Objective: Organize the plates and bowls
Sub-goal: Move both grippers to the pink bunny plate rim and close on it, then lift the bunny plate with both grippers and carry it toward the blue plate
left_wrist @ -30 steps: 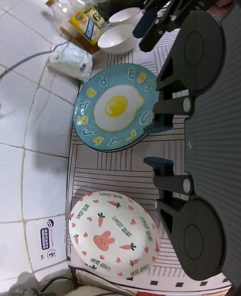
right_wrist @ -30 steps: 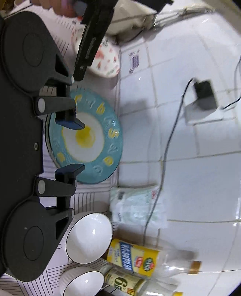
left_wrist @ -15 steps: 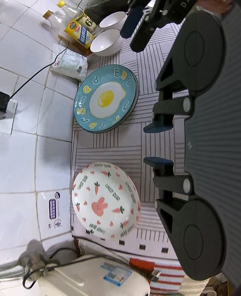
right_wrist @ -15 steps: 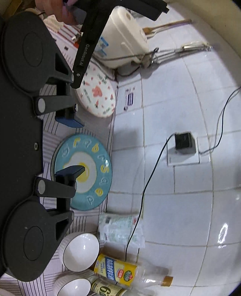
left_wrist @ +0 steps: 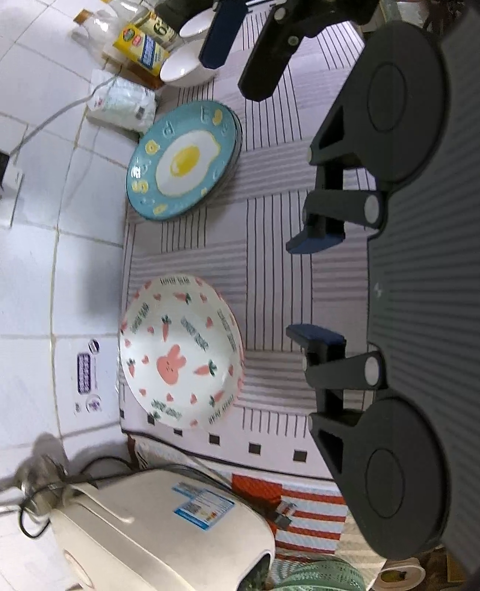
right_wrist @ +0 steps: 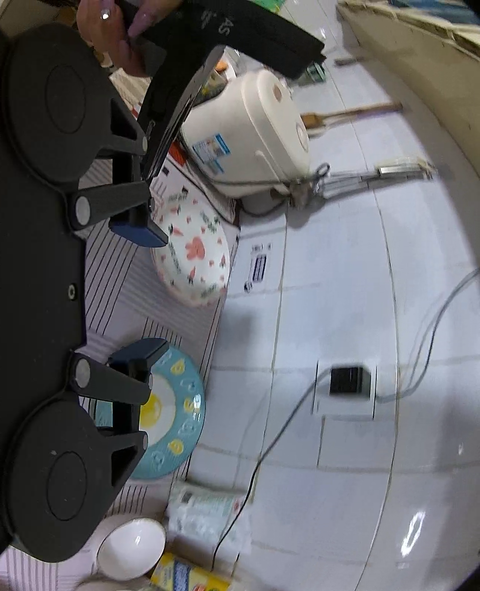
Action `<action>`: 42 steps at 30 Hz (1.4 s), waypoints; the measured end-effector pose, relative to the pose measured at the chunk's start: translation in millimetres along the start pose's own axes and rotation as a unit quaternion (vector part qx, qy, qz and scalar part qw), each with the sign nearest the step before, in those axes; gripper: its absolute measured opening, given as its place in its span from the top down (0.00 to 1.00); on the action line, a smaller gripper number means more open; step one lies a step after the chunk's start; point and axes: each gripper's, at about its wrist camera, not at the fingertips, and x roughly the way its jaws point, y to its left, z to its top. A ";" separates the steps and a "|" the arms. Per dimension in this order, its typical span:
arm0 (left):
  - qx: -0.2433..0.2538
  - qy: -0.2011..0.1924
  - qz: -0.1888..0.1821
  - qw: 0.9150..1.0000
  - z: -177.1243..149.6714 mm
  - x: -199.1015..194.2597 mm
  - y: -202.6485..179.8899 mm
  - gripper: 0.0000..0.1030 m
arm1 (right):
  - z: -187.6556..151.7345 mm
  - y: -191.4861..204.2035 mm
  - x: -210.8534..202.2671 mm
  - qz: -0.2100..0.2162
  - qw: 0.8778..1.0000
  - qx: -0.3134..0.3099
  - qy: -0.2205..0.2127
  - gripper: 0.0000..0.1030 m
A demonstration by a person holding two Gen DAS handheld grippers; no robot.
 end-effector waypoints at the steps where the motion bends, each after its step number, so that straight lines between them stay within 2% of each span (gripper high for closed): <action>1: -0.001 -0.001 0.004 1.000 -1.7 2.0 5.7 0.56 | -0.3 1.6 3.3 0.004 1.000 -0.002 -0.001 0.37; 2: -0.003 -0.004 0.009 1.000 -2.7 3.9 10.5 0.50 | -1.6 3.8 7.9 0.007 1.000 -0.003 -0.003 0.35; 6: -0.010 -0.028 0.030 0.999 -3.9 12.7 32.2 0.44 | -10.6 10.9 32.3 0.025 0.999 -0.017 -0.026 0.31; 8: -0.014 -0.041 0.039 0.998 -3.6 18.1 42.2 0.37 | -17.1 12.9 46.0 0.032 0.998 -0.023 -0.042 0.29; 11: -0.017 -0.044 0.074 0.996 -2.3 32.3 52.6 0.36 | -29.1 14.4 68.9 0.046 0.996 -0.031 -0.068 0.29; 16: -0.053 -0.053 0.093 0.993 -1.1 59.3 73.4 0.32 | -38.1 6.6 111.9 0.059 0.997 -0.008 -0.053 0.29; 19: -0.058 -0.061 0.082 0.993 1.0 73.7 83.7 0.32 | -39.5 -2.6 135.6 0.083 0.995 0.024 -0.047 0.29; 24: -0.123 -0.052 0.041 0.990 3.6 95.0 111.5 0.32 | -46.2 -15.1 168.8 0.106 0.989 0.102 -0.030 0.29; 30: -0.148 -0.062 0.032 0.987 13.7 108.6 121.0 0.38 | -48.6 -15.3 205.8 0.101 0.983 0.154 0.003 0.29; 33: -0.136 -0.065 0.032 0.988 18.9 116.7 117.4 0.47 | -47.5 -16.6 220.2 0.089 0.981 0.175 0.005 0.29; 35: -0.134 -0.066 0.022 0.988 20.8 123.8 115.6 0.58 | -46.1 -17.5 227.6 0.084 0.980 0.179 0.008 0.30; 36: -0.135 -0.063 0.020 0.989 22.0 128.3 114.6 0.61 | -45.5 -17.9 230.1 0.081 0.980 0.182 0.008 0.31; 38: -0.137 -0.058 0.018 0.989 23.7 135.8 113.6 0.69 | -43.9 -17.8 234.5 0.076 0.980 0.182 0.010 0.38; 42: -0.160 -0.062 0.009 0.985 24.7 142.9 115.2 0.75 | -40.4 -15.6 239.7 0.053 0.983 0.174 0.015 0.48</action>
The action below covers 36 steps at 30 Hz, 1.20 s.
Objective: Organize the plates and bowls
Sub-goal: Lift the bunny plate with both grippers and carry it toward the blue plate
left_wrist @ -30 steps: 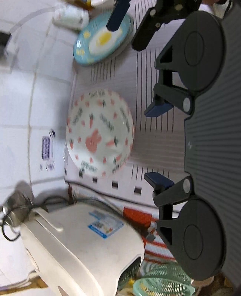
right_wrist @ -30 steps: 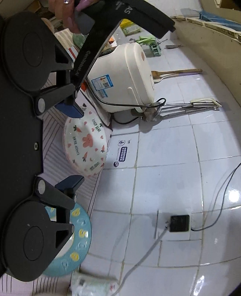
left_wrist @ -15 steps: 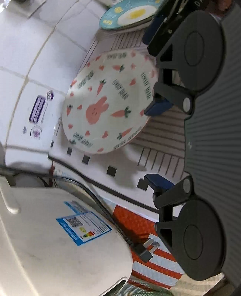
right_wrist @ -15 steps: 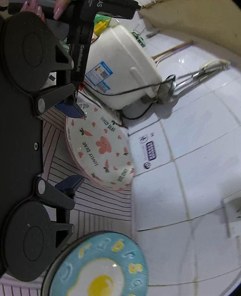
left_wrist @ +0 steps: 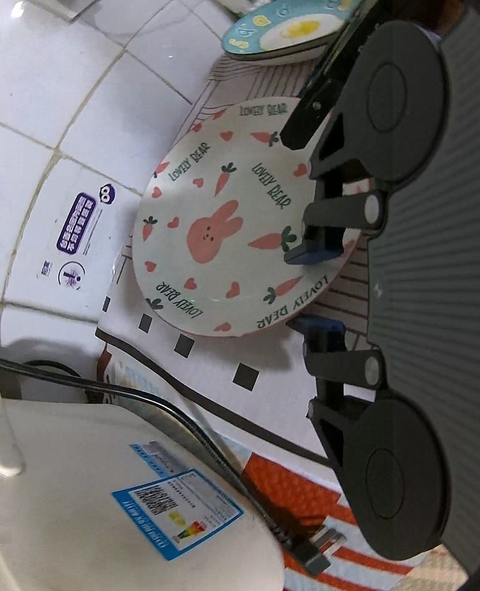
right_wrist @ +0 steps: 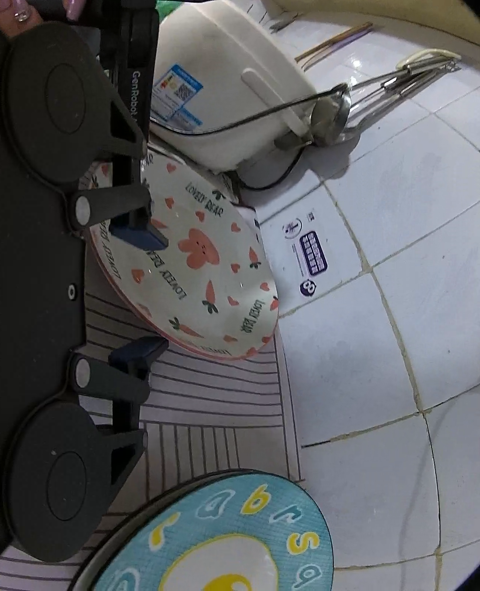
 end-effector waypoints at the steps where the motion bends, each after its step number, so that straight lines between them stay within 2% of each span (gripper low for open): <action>1: -0.007 0.001 -0.002 1.000 1.1 1.1 0.9 0.75 | 0.9 -0.6 1.1 -0.003 1.000 0.002 0.001 0.54; 4: -0.010 0.007 -0.009 1.000 5.3 3.1 2.3 0.75 | 1.7 -4.9 5.3 -0.019 1.000 0.005 0.004 0.74; 7: -0.005 0.002 -0.024 1.000 4.5 3.2 6.0 0.74 | 1.4 -16.7 11.1 -0.005 0.999 0.035 0.009 0.77; 13: -0.003 -0.005 -0.022 1.000 1.8 1.4 2.9 0.74 | 6.0 -21.6 15.6 0.009 0.999 0.040 0.022 0.79; 18: 0.018 -0.033 -0.033 0.999 -7.3 -1.9 4.1 0.75 | 11.5 -23.2 14.4 0.013 0.998 0.042 0.044 0.78; 22: 0.019 -0.034 -0.026 0.999 -5.6 -8.1 2.8 0.75 | 16.6 -24.2 12.0 0.025 0.997 0.032 0.071 0.78; 24: 0.033 -0.034 -0.012 0.999 -6.8 -11.1 -1.7 0.74 | 15.4 -20.6 8.4 0.022 0.997 0.015 0.074 0.78; 26: 0.040 -0.034 -0.015 0.999 -7.9 -15.1 -1.9 0.74 | 14.5 -19.2 5.9 0.023 0.997 0.009 0.075 0.77; 30: 0.050 -0.025 -0.014 0.998 -9.4 -19.6 -5.7 0.74 | 8.6 -30.5 -4.6 0.038 0.996 0.038 0.073 0.77; 36: 0.074 -0.021 0.004 0.997 -13.2 -26.9 -14.6 0.74 | 2.1 -31.7 -14.9 0.039 0.996 0.036 0.076 0.76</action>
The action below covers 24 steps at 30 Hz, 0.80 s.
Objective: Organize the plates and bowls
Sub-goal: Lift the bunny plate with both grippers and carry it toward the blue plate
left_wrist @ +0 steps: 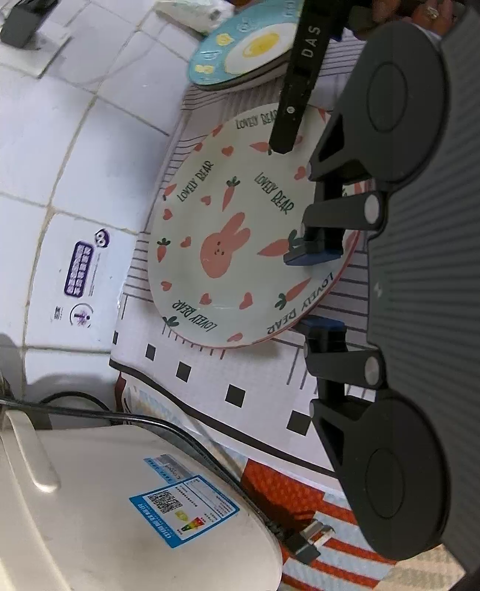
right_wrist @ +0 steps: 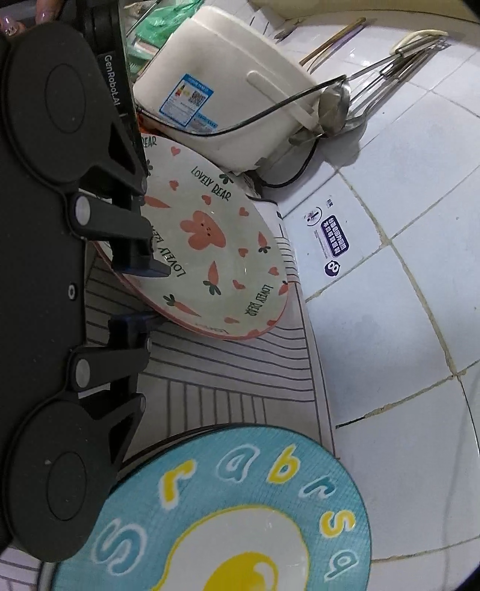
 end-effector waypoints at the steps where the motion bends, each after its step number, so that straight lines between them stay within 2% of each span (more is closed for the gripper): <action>1: 0.002 0.002 0.002 1.000 -1.0 -0.7 -0.9 0.74 | -1.0 -0.9 -1.8 0.002 1.000 0.005 0.000 0.76; 5: 0.005 0.002 0.004 1.000 -5.0 -6.5 -2.9 0.74 | -5.8 1.3 -5.3 -0.006 1.000 -0.002 0.005 0.76; 13: 0.024 -0.013 0.003 1.000 -9.3 -36.8 -19.5 0.74 | -9.6 3.7 -25.4 0.009 1.000 -0.024 0.001 0.76; 22: 0.037 -0.024 -0.038 0.998 -3.9 -74.3 -47.4 0.74 | -6.8 8.2 -88.4 0.012 0.999 -0.012 -0.037 0.75; 24: 0.038 -0.024 -0.058 0.997 -4.1 -74.4 -57.9 0.74 | -4.6 4.6 -104.8 0.016 0.999 -0.012 -0.041 0.73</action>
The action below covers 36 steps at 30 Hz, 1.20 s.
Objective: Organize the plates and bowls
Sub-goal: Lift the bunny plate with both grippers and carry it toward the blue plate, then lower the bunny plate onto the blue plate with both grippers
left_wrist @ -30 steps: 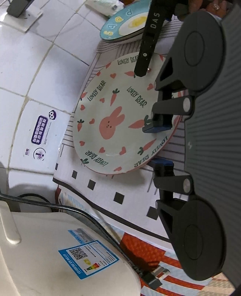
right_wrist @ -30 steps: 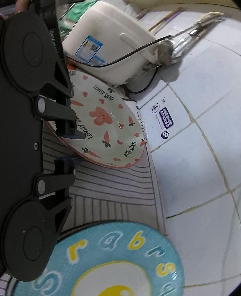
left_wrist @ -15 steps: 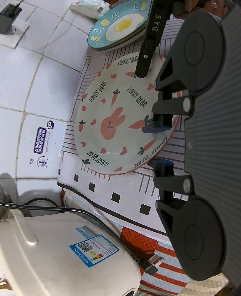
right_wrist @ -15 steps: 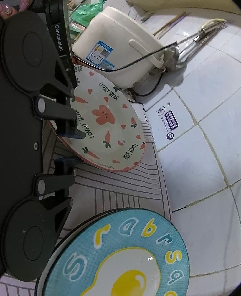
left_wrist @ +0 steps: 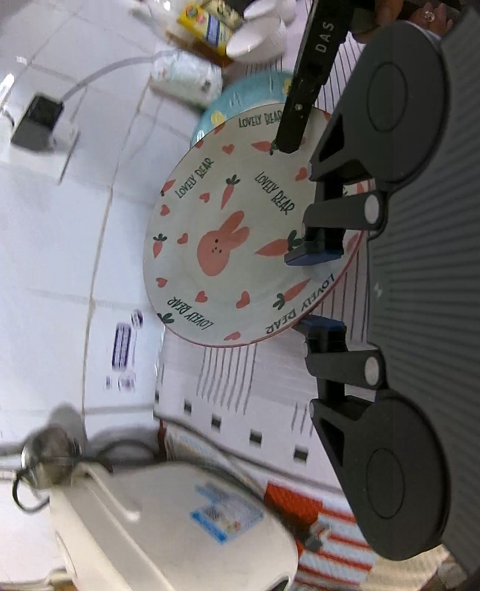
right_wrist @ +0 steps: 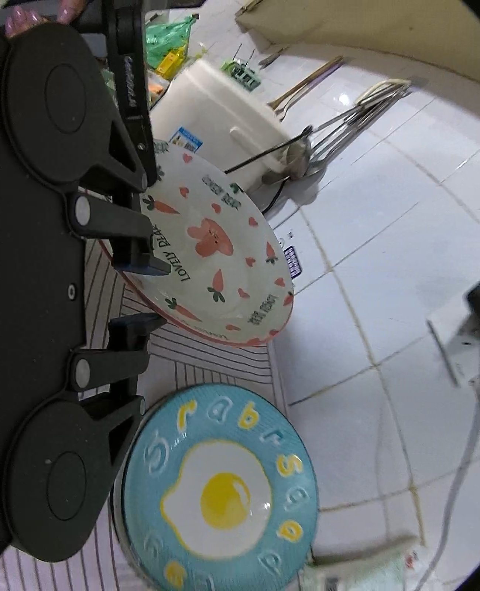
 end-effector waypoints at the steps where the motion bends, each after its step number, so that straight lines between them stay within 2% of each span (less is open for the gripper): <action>1: -0.003 0.002 -0.008 1.000 -0.3 2.0 -5.7 0.74 | 1.2 -2.3 -7.2 -0.002 1.000 0.001 -0.005 0.73; 5: -0.013 0.010 -0.039 0.999 0.6 14.6 -25.1 0.74 | 6.0 -15.1 -32.0 -0.025 0.999 -0.008 -0.023 0.73; 12: -0.005 0.025 -0.081 0.996 11.8 40.6 -66.2 0.75 | 11.8 -45.2 -64.2 -0.062 0.997 -0.006 -0.040 0.73; 19: 0.017 0.062 -0.096 0.993 24.1 76.8 -101.9 0.74 | 10.4 -81.3 -78.1 -0.091 0.993 0.033 -0.069 0.73; 28: 0.032 0.115 -0.090 0.989 29.0 106.2 -127.9 0.74 | 3.1 -111.6 -83.6 -0.119 0.987 0.078 -0.070 0.73; 32: 0.030 0.138 -0.088 0.986 31.9 111.2 -129.5 0.74 | 2.5 -112.6 -83.5 -0.136 0.983 0.108 -0.057 0.73; 36: 0.030 0.158 -0.076 0.984 37.4 117.2 -128.0 0.74 | 8.0 -105.9 -80.0 -0.158 0.980 0.110 -0.044 0.73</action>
